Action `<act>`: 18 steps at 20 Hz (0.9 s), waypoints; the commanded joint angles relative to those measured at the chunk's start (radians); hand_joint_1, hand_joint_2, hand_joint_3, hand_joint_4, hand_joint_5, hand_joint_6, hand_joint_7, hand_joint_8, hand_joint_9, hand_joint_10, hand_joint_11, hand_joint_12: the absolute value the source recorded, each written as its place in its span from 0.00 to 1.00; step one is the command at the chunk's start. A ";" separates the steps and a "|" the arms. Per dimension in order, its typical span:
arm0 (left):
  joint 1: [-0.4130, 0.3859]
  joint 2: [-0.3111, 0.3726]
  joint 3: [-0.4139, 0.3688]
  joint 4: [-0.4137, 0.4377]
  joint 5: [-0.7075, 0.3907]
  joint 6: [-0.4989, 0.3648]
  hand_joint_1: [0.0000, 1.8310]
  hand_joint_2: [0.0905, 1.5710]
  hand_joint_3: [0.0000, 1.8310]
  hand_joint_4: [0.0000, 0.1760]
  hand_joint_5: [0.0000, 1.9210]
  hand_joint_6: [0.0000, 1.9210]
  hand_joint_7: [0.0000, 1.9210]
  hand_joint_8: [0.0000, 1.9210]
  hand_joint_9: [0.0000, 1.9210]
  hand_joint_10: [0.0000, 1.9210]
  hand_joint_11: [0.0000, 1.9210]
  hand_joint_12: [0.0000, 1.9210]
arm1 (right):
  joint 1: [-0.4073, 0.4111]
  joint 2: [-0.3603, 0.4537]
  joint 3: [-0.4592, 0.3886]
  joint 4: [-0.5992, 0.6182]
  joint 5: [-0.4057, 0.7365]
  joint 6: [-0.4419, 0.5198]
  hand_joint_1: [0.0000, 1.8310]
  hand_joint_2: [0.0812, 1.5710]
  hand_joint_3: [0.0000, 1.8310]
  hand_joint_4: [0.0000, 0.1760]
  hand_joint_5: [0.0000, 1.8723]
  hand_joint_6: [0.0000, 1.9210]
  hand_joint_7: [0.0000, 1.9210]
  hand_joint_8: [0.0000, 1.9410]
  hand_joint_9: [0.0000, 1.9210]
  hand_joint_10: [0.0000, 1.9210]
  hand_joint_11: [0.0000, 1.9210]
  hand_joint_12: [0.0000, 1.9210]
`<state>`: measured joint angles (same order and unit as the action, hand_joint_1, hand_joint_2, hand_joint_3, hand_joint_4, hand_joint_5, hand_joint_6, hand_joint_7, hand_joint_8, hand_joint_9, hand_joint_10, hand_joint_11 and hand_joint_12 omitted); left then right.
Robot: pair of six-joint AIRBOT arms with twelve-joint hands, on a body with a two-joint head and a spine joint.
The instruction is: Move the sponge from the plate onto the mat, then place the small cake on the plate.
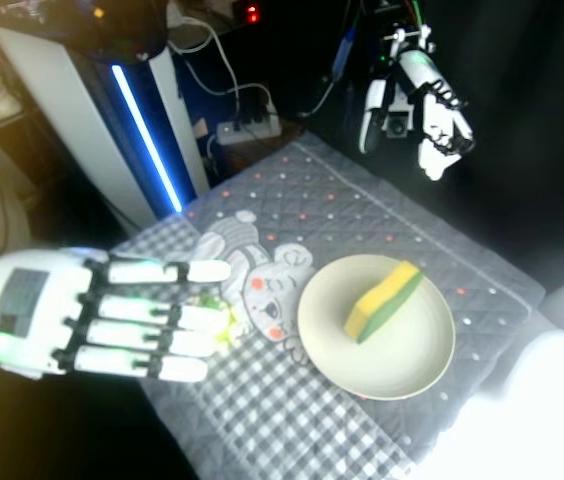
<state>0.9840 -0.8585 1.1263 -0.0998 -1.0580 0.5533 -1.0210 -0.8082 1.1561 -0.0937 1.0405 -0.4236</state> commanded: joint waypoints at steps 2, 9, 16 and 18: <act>-0.011 -0.003 0.006 -0.011 -0.108 -0.014 0.42 0.56 0.00 0.11 0.08 0.00 0.08 0.00 0.09 0.01 0.00 0.37 | 0.009 -0.002 0.008 0.034 0.113 0.002 0.40 0.71 0.00 0.55 0.19 0.00 0.14 0.00 0.17 0.00 0.12 0.20; -0.193 -0.144 0.151 0.053 0.078 -0.024 0.45 0.58 0.00 0.22 0.09 0.00 0.07 0.00 0.08 0.00 0.00 0.39 | 0.009 -0.007 0.011 0.031 0.114 0.002 0.33 0.70 0.00 0.73 0.14 0.00 0.10 0.00 0.14 0.00 0.13 0.15; -0.462 -0.350 0.361 0.283 0.444 -0.027 0.44 0.57 0.00 0.25 0.12 0.00 0.13 0.00 0.10 0.00 0.02 0.29 | 0.009 -0.015 0.019 0.004 0.115 0.011 0.35 0.60 0.00 0.99 0.04 0.00 0.05 0.00 0.15 0.00 0.22 0.15; -0.496 -0.390 0.403 0.326 0.511 -0.027 0.46 0.57 0.00 0.19 0.14 0.00 0.13 0.00 0.11 0.00 0.02 0.30 | 0.009 -0.023 0.032 -0.003 0.115 0.027 0.39 0.60 0.00 1.00 0.04 0.00 0.04 0.00 0.11 0.00 0.16 0.12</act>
<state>0.4957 -1.2541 1.5356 0.2424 -0.4755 0.5312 -1.0214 -0.8341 1.1851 -0.1356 1.0386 -0.4042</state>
